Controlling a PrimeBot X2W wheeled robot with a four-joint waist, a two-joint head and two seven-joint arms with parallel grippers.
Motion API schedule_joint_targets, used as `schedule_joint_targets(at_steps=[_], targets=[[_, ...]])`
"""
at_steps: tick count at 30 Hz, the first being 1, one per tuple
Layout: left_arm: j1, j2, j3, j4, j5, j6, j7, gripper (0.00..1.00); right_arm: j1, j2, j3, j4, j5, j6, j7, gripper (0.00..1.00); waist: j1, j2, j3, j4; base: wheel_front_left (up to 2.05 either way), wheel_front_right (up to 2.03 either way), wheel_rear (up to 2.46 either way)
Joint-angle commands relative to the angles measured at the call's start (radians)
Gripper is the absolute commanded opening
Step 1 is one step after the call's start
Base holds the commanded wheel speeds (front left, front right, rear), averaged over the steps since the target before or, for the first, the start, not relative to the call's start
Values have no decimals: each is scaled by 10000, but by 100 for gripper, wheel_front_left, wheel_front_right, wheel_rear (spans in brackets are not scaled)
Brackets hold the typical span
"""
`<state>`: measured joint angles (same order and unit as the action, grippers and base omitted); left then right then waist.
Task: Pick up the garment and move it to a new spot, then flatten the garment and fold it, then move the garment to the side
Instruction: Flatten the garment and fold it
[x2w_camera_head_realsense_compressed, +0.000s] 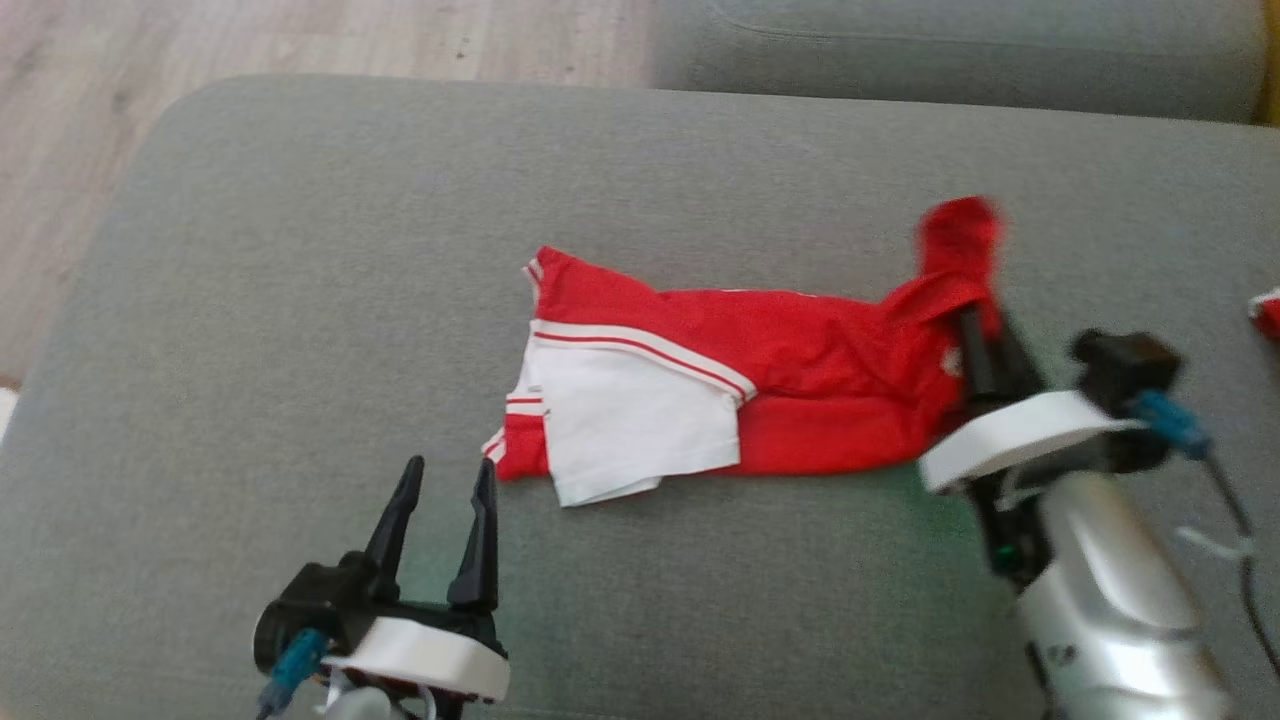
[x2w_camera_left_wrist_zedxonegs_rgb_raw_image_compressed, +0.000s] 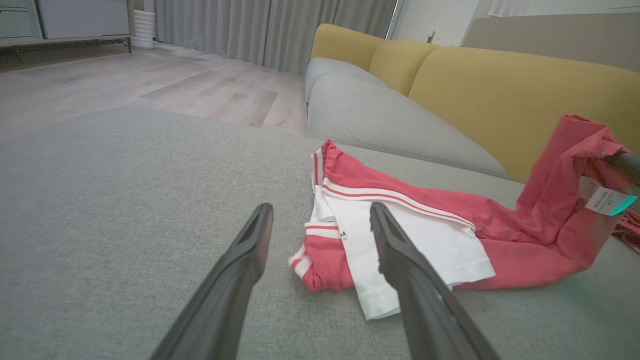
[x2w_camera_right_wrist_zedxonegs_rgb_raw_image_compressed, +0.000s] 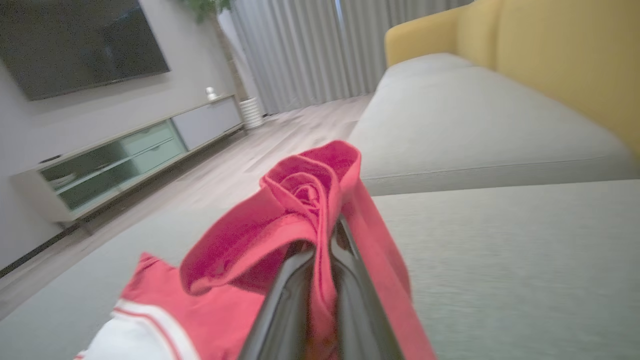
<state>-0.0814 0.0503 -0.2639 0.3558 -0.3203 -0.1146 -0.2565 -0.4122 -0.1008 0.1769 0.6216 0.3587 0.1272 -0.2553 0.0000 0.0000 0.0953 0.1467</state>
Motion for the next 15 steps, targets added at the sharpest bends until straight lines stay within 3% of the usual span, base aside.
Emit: schedule_joint_targets(at_steps=[1, 6, 15], targets=[[-313, -1, 201, -204, -72, -30, -53, 100, -84, 155, 559, -373, 161, 35, -8, 0, 0, 0, -61, 221, 0, 0, 0], [-474, -1, -252, -3, -131, -51, -53, 100, -446, 424, 2023, -350, 1028, 35, 489, 0, 0, 0, -56, 1058, 0, 0, 0], [-923, -1, -1609, 267, -512, -90, -53, 100, -1364, 502, 3385, 959, 1950, 35, 397, 0, 0, 0, 50, 2823, 0, 0, 0]])
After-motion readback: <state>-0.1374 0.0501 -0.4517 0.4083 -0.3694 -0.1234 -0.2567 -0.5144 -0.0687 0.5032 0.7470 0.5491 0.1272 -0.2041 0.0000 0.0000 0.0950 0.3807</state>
